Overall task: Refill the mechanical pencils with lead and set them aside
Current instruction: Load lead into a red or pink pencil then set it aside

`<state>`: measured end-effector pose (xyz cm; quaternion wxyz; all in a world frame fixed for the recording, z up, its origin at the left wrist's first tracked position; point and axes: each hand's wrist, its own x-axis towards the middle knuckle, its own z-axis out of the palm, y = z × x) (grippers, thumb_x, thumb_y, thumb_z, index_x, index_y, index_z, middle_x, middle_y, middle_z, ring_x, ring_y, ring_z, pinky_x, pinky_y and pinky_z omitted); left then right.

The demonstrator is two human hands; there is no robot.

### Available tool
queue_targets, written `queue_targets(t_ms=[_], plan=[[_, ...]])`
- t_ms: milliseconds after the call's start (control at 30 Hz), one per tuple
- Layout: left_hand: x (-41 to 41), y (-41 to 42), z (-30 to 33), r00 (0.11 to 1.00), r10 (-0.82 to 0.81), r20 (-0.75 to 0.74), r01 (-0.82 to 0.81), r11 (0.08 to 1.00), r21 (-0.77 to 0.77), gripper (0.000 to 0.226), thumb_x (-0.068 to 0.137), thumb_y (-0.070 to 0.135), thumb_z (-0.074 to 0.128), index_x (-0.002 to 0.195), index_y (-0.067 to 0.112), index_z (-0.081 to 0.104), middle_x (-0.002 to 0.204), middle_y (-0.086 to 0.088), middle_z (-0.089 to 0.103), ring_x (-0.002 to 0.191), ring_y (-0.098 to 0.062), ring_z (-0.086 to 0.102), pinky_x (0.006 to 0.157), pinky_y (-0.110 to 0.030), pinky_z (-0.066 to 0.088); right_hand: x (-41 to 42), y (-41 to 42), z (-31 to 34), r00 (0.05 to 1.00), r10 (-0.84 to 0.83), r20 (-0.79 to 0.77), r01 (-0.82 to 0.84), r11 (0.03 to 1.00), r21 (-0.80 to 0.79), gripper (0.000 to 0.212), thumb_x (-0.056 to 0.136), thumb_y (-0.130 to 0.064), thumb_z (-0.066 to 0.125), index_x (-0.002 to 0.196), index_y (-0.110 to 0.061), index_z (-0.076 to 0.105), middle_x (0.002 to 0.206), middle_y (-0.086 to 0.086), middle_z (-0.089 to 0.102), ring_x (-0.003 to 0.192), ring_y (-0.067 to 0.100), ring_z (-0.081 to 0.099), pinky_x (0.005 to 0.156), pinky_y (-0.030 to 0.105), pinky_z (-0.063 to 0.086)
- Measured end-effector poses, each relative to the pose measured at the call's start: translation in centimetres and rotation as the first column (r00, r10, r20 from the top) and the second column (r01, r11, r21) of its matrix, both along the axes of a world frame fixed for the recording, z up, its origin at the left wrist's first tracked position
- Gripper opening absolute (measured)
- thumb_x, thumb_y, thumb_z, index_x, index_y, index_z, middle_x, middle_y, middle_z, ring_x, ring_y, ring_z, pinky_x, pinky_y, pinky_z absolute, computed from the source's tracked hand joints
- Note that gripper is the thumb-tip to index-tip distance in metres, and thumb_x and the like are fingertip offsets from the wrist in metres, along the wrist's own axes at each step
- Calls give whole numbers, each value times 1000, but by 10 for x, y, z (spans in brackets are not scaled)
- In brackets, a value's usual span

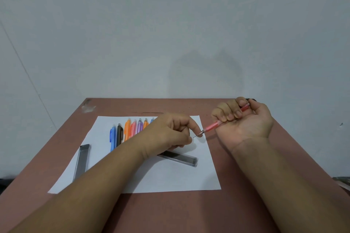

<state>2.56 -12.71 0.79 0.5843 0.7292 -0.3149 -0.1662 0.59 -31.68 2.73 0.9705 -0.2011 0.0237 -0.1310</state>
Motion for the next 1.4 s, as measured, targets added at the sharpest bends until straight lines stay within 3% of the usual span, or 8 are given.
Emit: queue_targets(t_ms=[200, 767, 867, 967, 1067, 1167, 1267, 1400], plan=[[1, 0, -2, 996, 30, 80, -34, 998, 50, 13, 95, -3, 61, 101, 2, 72, 61, -7, 43, 50, -7, 44, 52, -14, 37, 0, 0, -1, 1000, 13, -1, -13, 1000, 22, 16, 74, -23, 43, 60, -16, 42, 55, -3, 22, 48, 15, 19, 50, 25, 22], [2, -2, -5, 986, 95, 137, -109, 989, 103, 7, 97, 14, 66, 95, 13, 72, 60, 5, 52, 60, -10, 53, 56, -17, 38, -1, 3, 1, 1000, 12, -5, -12, 998, 57, 29, 86, -26, 39, 59, -16, 42, 56, -3, 23, 49, 15, 20, 49, 25, 24], [2, -1, -3, 985, 126, 119, -137, 987, 85, 8, 97, 12, 65, 94, 11, 72, 61, 1, 55, 52, -8, 48, 53, -16, 36, -4, 6, 3, 1000, 14, 17, -15, 999, 38, 23, 79, -27, 44, 60, -15, 42, 56, -2, 27, 49, 15, 25, 52, 24, 27], [3, 3, 3, 974, 205, 92, -211, 975, 68, 11, 98, 14, 63, 92, 14, 72, 61, 1, 59, 54, -18, 42, 51, -23, 36, -4, 8, 4, 999, 21, 28, -22, 1000, 4, 38, 94, -33, 37, 63, -12, 45, 61, 3, 39, 54, 19, 39, 59, 29, 37], [8, 12, 8, 952, 298, 65, -297, 955, -14, 17, 99, 11, 60, 87, 13, 71, 61, -2, 59, 50, -15, 40, 48, -20, 35, -4, 11, 7, 999, 38, 6, -37, 991, -127, 43, 101, -33, 36, 70, -8, 54, 66, 10, 57, 62, 25, 58, 72, 37, 49], [13, 18, 16, 930, 364, 48, -360, 930, -79, 18, 99, 10, 58, 85, 9, 70, 62, -6, 59, 49, -15, 40, 45, -20, 33, -5, 12, 10, 996, -58, -65, 25, 905, -425, 45, 108, -33, 40, 85, -4, 66, 72, 10, 66, 66, 21, 62, 66, 33, 52], [16, 27, 19, 907, 416, 59, -410, 907, -92, 18, 100, 9, 57, 88, 4, 70, 61, -8, 59, 47, -14, 39, 43, -20, 33, -5, 20, 10, 995, -92, -47, 39, 758, -651, 28, 106, -25, 51, 96, -5, 68, 74, 8, 67, 62, 17, 61, 62, 28, 55], [14, 25, 16, 901, 427, 81, -423, 904, -62, 18, 99, 13, 60, 86, 10, 72, 61, -5, 60, 49, -15, 40, 46, -21, 35, -15, 13, 12, 995, -32, -89, -47, 649, -760, 8, 94, -11, 70, 98, -4, 71, 77, 7, 70, 72, 17, 67, 74, 30, 59]])
